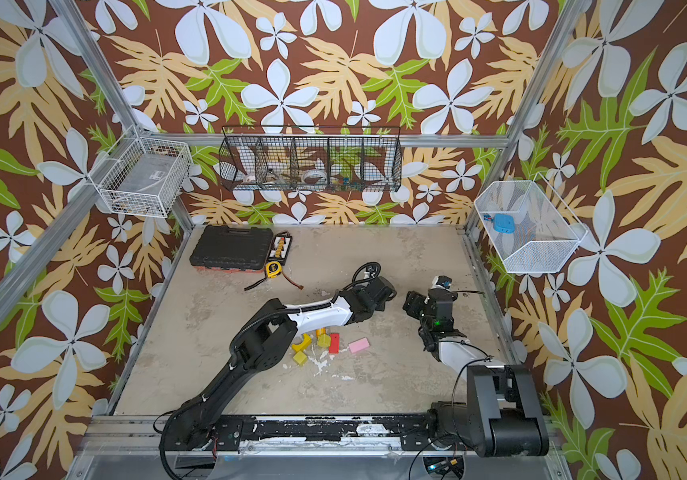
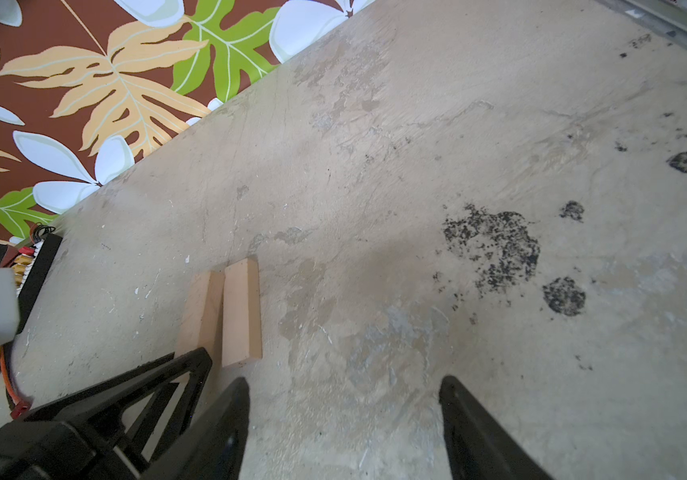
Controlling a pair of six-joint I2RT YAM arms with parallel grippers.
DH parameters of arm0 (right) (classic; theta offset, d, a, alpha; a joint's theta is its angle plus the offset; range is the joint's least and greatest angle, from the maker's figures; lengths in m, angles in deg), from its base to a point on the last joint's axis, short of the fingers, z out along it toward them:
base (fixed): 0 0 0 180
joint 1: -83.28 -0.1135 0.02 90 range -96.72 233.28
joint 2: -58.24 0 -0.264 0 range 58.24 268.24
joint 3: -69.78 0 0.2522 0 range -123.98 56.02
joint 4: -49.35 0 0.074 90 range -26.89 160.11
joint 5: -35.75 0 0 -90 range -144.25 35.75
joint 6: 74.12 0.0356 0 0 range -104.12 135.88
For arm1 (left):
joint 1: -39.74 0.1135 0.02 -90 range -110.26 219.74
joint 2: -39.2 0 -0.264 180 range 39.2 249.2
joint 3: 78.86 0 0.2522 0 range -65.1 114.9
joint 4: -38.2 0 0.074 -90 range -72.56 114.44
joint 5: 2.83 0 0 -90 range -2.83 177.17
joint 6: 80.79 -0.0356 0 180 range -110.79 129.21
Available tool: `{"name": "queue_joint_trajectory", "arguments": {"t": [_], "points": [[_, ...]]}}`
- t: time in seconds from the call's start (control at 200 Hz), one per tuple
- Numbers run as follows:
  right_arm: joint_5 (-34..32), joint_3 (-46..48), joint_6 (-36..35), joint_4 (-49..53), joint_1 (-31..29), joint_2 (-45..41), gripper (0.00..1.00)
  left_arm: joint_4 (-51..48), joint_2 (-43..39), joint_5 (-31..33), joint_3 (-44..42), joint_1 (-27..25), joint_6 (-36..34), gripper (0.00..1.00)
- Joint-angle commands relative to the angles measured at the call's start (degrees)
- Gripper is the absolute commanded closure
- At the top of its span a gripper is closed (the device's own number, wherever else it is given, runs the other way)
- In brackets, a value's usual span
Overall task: Build the wood block tower
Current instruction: 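Carry the plank with the left gripper and place it beside the first plank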
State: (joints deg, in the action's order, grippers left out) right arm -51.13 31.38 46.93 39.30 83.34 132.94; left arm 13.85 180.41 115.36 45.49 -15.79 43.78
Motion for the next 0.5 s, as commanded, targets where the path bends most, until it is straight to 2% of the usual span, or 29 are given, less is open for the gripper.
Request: {"name": "queue_joint_trajectory", "arguments": {"t": [0.0,0.225,0.495], "points": [[0.1,-0.5,-0.3,0.0,-0.1,0.1,0.28,-0.3,0.8,1.0,0.7,0.3,1.1,0.76],[0.3,-0.7,-0.4,0.1,-0.1,0.4,0.28,-0.7,2.4,-0.8,2.7,0.6,1.0,0.75],[0.6,-1.0,-0.4,0.3,-0.1,0.8,0.27,-0.9,2.3,-1.8,2.7,1.0,1.0,0.63]]}}
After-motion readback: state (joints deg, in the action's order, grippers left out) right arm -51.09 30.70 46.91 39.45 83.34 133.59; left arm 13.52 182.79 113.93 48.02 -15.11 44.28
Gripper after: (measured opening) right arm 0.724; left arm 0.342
